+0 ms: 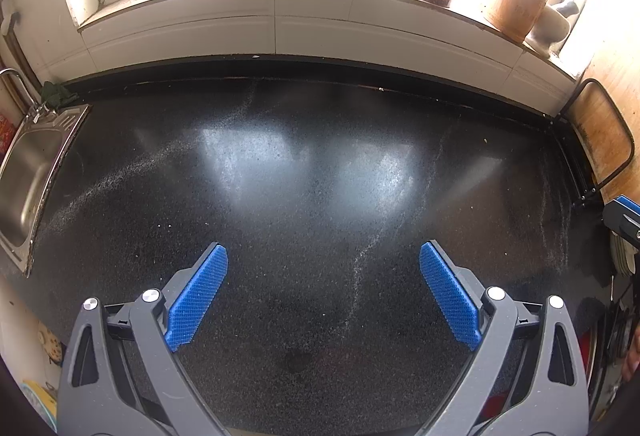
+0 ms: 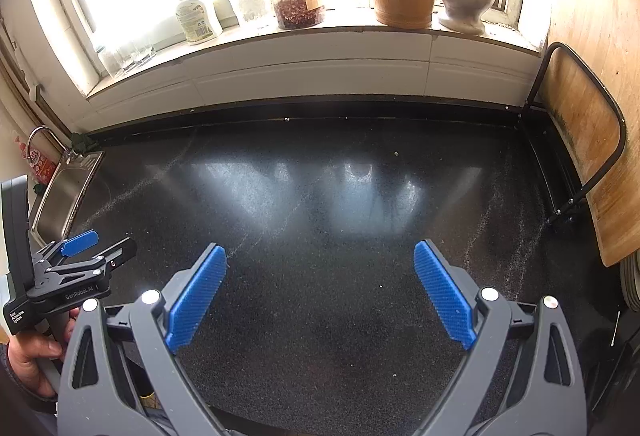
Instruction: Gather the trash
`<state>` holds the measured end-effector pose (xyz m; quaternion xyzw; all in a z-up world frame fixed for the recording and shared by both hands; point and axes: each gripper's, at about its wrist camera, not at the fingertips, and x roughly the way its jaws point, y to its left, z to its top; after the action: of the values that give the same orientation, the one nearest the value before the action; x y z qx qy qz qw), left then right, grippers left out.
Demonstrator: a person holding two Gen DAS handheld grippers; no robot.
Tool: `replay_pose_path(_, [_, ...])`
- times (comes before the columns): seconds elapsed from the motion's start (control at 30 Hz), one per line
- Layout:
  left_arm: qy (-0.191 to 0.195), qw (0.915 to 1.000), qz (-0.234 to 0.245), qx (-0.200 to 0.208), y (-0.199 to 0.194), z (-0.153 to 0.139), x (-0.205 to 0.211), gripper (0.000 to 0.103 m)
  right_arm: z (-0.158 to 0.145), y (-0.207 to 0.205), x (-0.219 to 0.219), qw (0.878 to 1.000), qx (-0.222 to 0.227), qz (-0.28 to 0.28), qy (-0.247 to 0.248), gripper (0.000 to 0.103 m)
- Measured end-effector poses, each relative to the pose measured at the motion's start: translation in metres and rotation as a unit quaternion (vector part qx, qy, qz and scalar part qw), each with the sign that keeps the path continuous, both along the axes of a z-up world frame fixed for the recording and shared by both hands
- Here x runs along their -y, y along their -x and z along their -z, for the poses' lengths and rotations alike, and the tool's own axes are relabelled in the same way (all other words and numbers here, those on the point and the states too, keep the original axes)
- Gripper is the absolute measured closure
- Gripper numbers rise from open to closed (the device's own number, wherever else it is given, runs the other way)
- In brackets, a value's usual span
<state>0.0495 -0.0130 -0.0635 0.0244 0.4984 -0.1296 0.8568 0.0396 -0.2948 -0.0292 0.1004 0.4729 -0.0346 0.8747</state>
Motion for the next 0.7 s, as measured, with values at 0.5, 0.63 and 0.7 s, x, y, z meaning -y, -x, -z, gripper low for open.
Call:
replay_pose_path(0.5, [-0.003, 1.0000, 0.002, -0.001, 0.0002, 0.0017, -0.0010, 0.009, 0.0013, 0.0007, -0.0002, 1.000, 0.000, 0.001, -0.002, 0.011])
replay_pose_path(0.63, [-0.002, 1.0000, 0.002, -0.001, 0.0002, 0.0013, -0.0025, 0.009, 0.0013, 0.0011, -0.0005, 1.000, -0.001, 0.002, -0.002, 0.011])
replay_pose_path(0.7, [-0.001, 1.0000, 0.001, 0.001, 0.0001, 0.0006, -0.0033, 0.009, 0.0010, 0.0013, -0.0005, 1.000, 0.001, 0.002, -0.003, 0.011])
